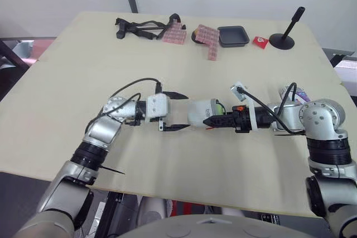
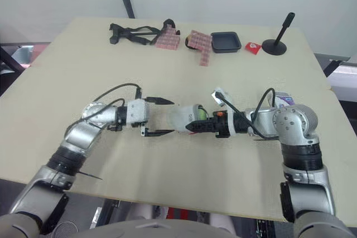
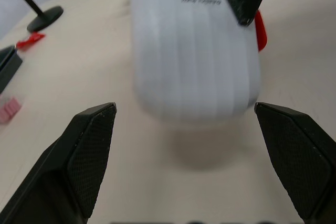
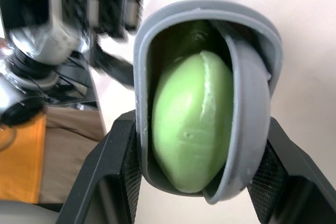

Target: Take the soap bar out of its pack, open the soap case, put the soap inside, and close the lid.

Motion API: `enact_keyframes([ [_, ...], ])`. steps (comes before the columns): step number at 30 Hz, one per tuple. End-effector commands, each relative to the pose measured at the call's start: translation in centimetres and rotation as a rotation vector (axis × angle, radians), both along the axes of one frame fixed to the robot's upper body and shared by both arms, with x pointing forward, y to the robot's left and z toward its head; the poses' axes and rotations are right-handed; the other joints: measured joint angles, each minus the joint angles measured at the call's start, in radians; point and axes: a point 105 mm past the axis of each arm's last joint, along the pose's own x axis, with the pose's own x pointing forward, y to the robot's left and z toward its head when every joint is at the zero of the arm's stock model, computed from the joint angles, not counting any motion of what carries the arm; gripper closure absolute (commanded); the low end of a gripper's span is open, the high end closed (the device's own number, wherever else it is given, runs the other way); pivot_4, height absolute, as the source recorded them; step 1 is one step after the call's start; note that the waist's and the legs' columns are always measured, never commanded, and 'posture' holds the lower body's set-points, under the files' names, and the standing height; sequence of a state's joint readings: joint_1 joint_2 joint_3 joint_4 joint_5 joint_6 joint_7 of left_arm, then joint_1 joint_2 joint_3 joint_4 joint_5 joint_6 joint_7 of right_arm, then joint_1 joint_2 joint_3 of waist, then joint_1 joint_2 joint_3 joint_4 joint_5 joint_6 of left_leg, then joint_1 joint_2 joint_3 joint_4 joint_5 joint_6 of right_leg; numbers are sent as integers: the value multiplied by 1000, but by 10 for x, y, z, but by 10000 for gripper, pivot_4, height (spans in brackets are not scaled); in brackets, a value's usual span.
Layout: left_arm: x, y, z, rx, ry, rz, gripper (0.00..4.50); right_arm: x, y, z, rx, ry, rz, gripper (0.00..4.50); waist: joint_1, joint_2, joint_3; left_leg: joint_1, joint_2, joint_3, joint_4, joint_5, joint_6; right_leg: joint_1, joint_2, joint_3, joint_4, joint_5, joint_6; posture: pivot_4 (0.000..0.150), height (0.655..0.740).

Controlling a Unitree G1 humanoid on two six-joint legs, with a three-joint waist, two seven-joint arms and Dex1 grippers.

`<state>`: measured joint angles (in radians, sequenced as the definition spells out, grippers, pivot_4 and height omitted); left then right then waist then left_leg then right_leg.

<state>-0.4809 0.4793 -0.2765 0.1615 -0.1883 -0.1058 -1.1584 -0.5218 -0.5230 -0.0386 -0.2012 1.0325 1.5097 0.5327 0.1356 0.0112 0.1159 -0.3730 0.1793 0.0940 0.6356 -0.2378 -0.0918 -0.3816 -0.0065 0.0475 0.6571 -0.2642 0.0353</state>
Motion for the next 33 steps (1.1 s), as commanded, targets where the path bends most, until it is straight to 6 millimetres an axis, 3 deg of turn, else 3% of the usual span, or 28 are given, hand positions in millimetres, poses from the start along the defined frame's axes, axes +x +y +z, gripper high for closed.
enact_keyframes([
  [1, 4, 9, 20, -37, 119, 9, 94, 1, 8, 23, -55, -179, 87, 24114, -2, 0, 0, 0, 0, 0, 0, 0, 0, 0, 0, 0, 0, 0, 0, 1500, 7400],
  [8, 0, -4, 43, -9, 318, -7, 94, -3, 15, 44, -311, -475, 329, 24114, 0, 0, 0, -1, 0, 0, -1, 0, -1, -1, 1, 3, 0, 0, 0, 1500, 7400],
  [17, -18, -40, 57, 27, 240, -112, 94, -4, 0, 32, -653, -619, 593, 24114, 4, 0, 1, -3, 0, 0, -1, -1, -2, 2, 6, 4, -3, 0, 0, 1500, 7400],
  [26, -27, -62, 37, 42, 229, -155, 94, 3, 2, 26, -721, -641, 643, 24114, -2, 0, 1, -3, 2, 1, -1, -2, -3, 2, 8, 7, -2, 0, 0, 1500, 7400],
  [33, -23, -75, 28, 41, 191, -142, 94, 7, 3, 25, -736, -655, 642, 24114, -2, 0, 1, -2, 2, 1, 0, -2, -2, 2, 8, 8, -1, 0, 0, 1500, 7400],
])
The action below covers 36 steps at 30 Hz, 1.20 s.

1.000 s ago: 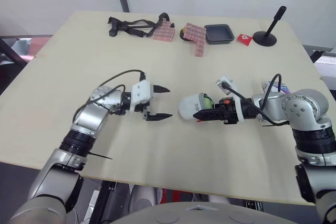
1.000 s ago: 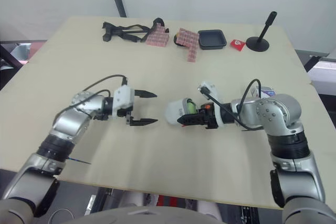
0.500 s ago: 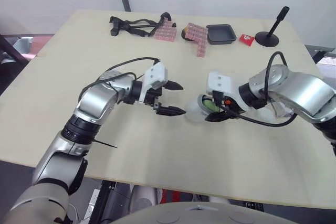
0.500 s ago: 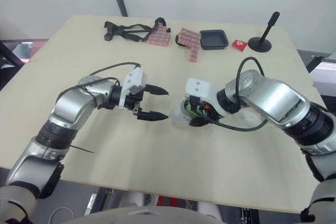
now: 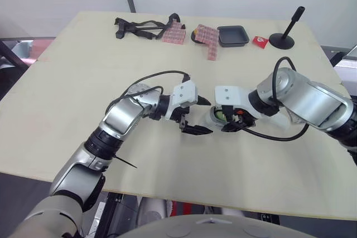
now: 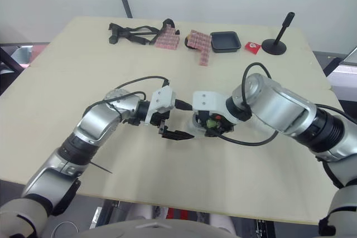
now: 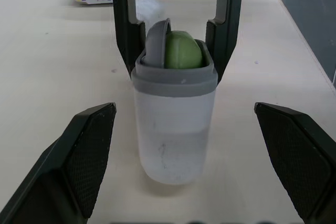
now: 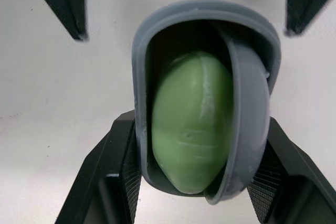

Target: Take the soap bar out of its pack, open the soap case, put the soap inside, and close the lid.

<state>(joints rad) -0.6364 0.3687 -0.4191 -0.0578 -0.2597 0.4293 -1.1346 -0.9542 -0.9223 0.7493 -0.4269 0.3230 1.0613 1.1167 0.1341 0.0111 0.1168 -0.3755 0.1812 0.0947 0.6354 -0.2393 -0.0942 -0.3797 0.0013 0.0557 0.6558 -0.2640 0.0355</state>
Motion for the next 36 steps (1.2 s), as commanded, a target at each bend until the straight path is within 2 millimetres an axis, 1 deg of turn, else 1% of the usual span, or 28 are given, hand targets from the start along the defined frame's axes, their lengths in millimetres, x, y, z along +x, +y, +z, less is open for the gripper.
enact_keyframes([
  [1, -1, -6, 0, 1, -47, -8, 94, 5, 1, 10, 0, -59, 14, 24114, 0, 0, 0, 0, 0, 0, 0, 0, 0, 0, 0, 0, 0, 0, 0, 1500, 7400],
  [7, -1, -11, -5, 4, -29, 2, 94, 7, 3, 9, 0, -73, 19, 24114, -1, 0, 0, 0, 1, 0, 0, 0, 0, 0, 0, 1, 0, 0, 0, 1500, 7400],
  [12, 0, -12, -7, 16, -35, 0, 94, 8, 1, 8, -8, -80, 20, 24114, -1, 0, 0, 1, 1, 0, 0, 0, 0, 0, 0, 2, 1, 0, 0, 1500, 7400],
  [28, 5, -16, -5, 2, -62, 10, 94, 5, 3, 6, -6, -75, 27, 24114, -1, 0, 0, 1, 1, 0, 1, 0, 0, 0, -1, 3, 1, 0, 0, 1500, 7400],
  [36, 5, -17, -9, 12, -76, 2, 94, 4, 4, 5, -3, -73, 29, 24114, -1, 0, 0, 1, 1, 0, 1, 0, 0, 0, -2, 4, 1, 0, 0, 1500, 7400],
])
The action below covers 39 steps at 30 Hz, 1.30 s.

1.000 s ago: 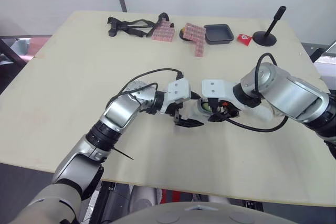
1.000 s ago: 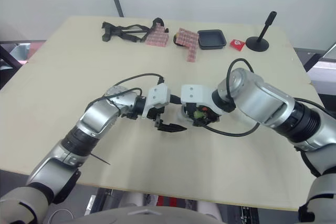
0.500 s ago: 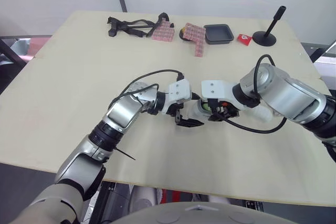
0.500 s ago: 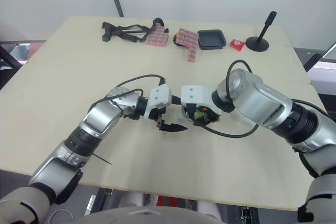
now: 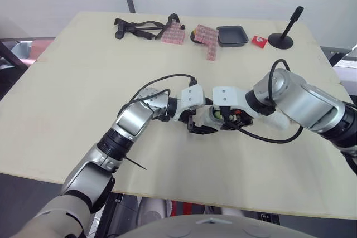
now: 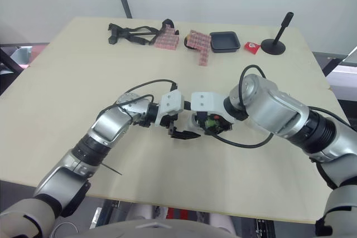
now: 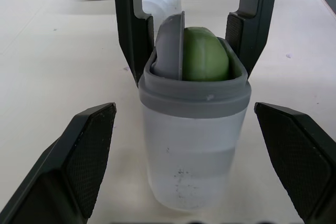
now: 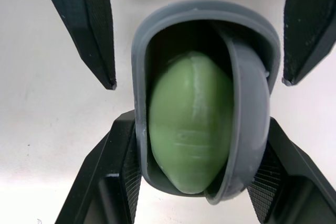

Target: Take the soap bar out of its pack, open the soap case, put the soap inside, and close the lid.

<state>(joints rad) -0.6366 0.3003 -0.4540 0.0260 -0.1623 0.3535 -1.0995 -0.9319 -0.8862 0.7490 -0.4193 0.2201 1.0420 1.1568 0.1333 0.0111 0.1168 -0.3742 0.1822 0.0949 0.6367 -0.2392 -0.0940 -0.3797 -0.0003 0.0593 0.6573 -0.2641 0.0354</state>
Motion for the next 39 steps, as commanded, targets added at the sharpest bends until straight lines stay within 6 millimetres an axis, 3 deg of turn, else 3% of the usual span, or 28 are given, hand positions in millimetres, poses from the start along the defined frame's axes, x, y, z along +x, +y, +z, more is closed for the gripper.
enact_keyframes([
  [1, -2, -4, 6, -12, -35, -22, 94, 1, 1, 9, 15, -43, 10, 24114, 0, 0, 0, 0, 0, 0, 0, 0, 0, 0, 0, 0, 0, 0, 0, 1500, 7400],
  [9, -1, -7, 9, -30, -11, -28, 94, 2, 1, 9, 15, -41, 3, 24114, 0, 0, 0, 0, 0, 0, 1, 0, 0, 0, 0, 1, 1, 0, 0, 1500, 7400],
  [10, -2, -8, 9, -31, -8, -30, 5336, 2, 1, 9, 16, -41, 2, 24114, 0, 0, 0, 0, 0, 0, 1, 0, 0, 0, 0, 1, 1, 0, 0, 1500, 7400],
  [15, -3, -7, 6, -19, -8, -40, 21746, 3, 1, 9, 19, -43, -4, 24114, 0, 0, 0, 0, 0, 0, 1, 0, 0, 0, 0, 1, 2, 0, 0, 1500, 7400],
  [17, -3, -7, 6, -18, -7, -40, 26129, 3, 1, 9, 20, -44, -5, 24114, 0, 0, 0, 0, 0, 0, 1, 0, 0, 0, 0, 1, 2, 0, 0, 1500, 7400],
  [35, -3, 0, 1, -7, -17, -49, 26129, 3, 5, 8, 54, -29, -6, 24114, 0, 0, 0, 0, 0, 0, 1, 0, 0, 0, 0, 1, 2, 0, 0, 1500, 7400],
  [37, -2, 1, 0, -6, -20, -47, 26129, 3, 5, 8, 58, -23, -10, 14594, 0, 0, 0, 0, 0, 0, 2, 0, 0, 0, 0, 1, 2, 0, 0, 1500, 7400],
  [39, -1, 2, -1, -3, -25, -45, 26129, 2, 5, 8, 59, -20, -13, 8626, 0, 0, 0, 0, 0, 0, 2, 0, 0, 0, 0, 1, 2, 0, 0, 1500, 7400],
])
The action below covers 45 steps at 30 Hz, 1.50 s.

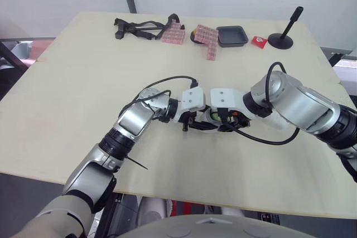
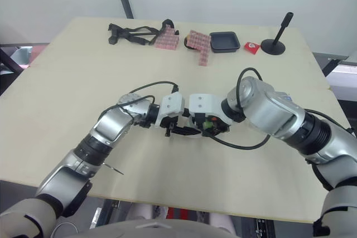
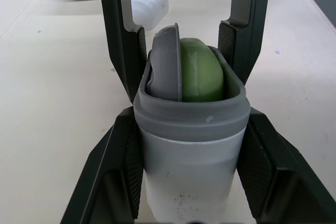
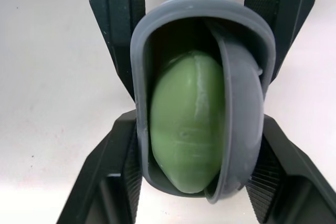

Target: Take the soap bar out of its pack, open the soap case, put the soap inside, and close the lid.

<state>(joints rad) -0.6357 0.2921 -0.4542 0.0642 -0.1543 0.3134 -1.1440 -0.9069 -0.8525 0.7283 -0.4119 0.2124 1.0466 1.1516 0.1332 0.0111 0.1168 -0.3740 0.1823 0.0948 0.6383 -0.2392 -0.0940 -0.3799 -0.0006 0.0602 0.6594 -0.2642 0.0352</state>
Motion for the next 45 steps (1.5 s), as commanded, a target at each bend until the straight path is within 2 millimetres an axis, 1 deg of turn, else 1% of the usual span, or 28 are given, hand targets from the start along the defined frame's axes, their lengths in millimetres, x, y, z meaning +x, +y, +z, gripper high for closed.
enact_keyframes([
  [1, 1, 2, 3, -8, -37, -5, 26129, 2, -1, 11, 29, -28, -11, 5130, 0, 0, 0, 0, 0, 0, 0, 0, 0, 0, 0, 0, 0, 0, 0, 1500, 7400],
  [2, 1, 2, 3, -6, -38, -4, 26129, 2, -1, 10, 29, -25, -13, 1855, 0, 0, 0, 0, 0, 0, 0, 0, 0, 0, 0, 0, 0, 0, 0, 1500, 7400],
  [3, 1, 3, 3, -6, -40, -4, 26129, 2, -1, 10, 29, -23, -14, 255, 0, 0, 0, 0, 0, 0, 0, 0, 0, 0, 0, 0, 0, 0, 0, 1500, 7400],
  [8, 0, 4, 2, -21, -36, 0, 26129, 2, -6, 9, 22, -11, -31, 255, 0, 0, 0, 0, 0, 0, 0, 0, 0, 0, 0, 0, 0, 0, 0, 1500, 7400],
  [12, -2, 7, 3, -69, -25, 11, 26129, 3, -13, 6, 43, 11, -68, 255, 0, 0, 0, 0, 0, 0, 0, 0, 0, 0, 0, 0, 0, 0, 0, 1500, 7400],
  [14, -2, 11, 5, -116, -12, 24, 26129, 2, -16, 5, 112, 49, -118, 255, 1, 0, 0, -1, 0, 0, 0, 0, 0, 0, 0, 0, 1, 0, 0, 1500, 7400],
  [16, -3, 19, 5, -173, 0, 45, 26129, 2, -23, 3, 221, 86, -189, 255, 2, 0, 0, -1, 0, 0, 0, 0, 0, 0, 0, 1, 0, 0, 0, 1500, 7400],
  [20, -5, 32, 6, -255, 11, 77, 26129, 0, -36, 1, 394, 83, -282, 255, 4, 0, 0, -3, 0, 0, 0, 0, 0, 0, -1, 1, 0, 0, 0, 1500, 7400],
  [21, -5, 34, 6, -275, 13, 84, 26129, -3, -39, -2, 444, 86, -284, 255, 4, 0, 0, -2, 0, 0, 0, 0, 0, 0, -1, 1, 0, 0, 0, 1500, 7400],
  [24, -7, 40, 3, -313, 6, 98, 26129, -7, -46, -10, 578, 41, -317, 255, 4, 0, -1, -2, 0, 0, 0, 0, 0, 0, -1, 1, 0, 0, 0, 1500, 7400],
  [28, -7, 47, -3, -335, -22, 125, 26129, -16, -50, -21, 738, -34, -314, 255, 1, 0, -1, -2, 0, 0, 0, 0, 0, 0, -1, 0, -1, 0, 0, 1500, 7400],
  [32, -4, 53, -7, -355, -27, 165, 26129, -13, -55, -25, 893, -142, -410, 255, -9, 0, -1, -1, 0, 0, 0, 0, 0, 0, -2, -1, -1, 0, 0, 1500, 7400],
  [34, -2, 55, -9, -365, -23, 182, 26129, -15, -56, -28, 968, -176, -419, 255, -19, 0, -1, -1, 0, 0, 0, 0, 0, 0, -3, -1, -1, 0, 0, 1500, 7400],
  [37, -4, 57, -11, -374, -32, 187, 26129, -19, -58, -35, 1019, -229, -426, 255, -25, 0, -1, -1, -1, 0, -1, 0, 1, 0, -4, -2, -3, 0, 0, 1500, 7400],
  [41, -6, 57, -14, -373, -32, 187, 26129, -24, -62, -49, 999, -267, -414, 255, -32, 0, -1, -2, -1, 0, -2, 0, 1, 0, -4, -3, -3, 0, 0, 1500, 7400],
  [45, -6, 55, -11, -387, -17, 188, 26129, -27, -63, -52, 989, -284, -388, 255, -40, 0, -1, -2, -1, 0, -2, 0, 1, 0, -4, -3, -5, 0, 0, 1500, 7400],
])
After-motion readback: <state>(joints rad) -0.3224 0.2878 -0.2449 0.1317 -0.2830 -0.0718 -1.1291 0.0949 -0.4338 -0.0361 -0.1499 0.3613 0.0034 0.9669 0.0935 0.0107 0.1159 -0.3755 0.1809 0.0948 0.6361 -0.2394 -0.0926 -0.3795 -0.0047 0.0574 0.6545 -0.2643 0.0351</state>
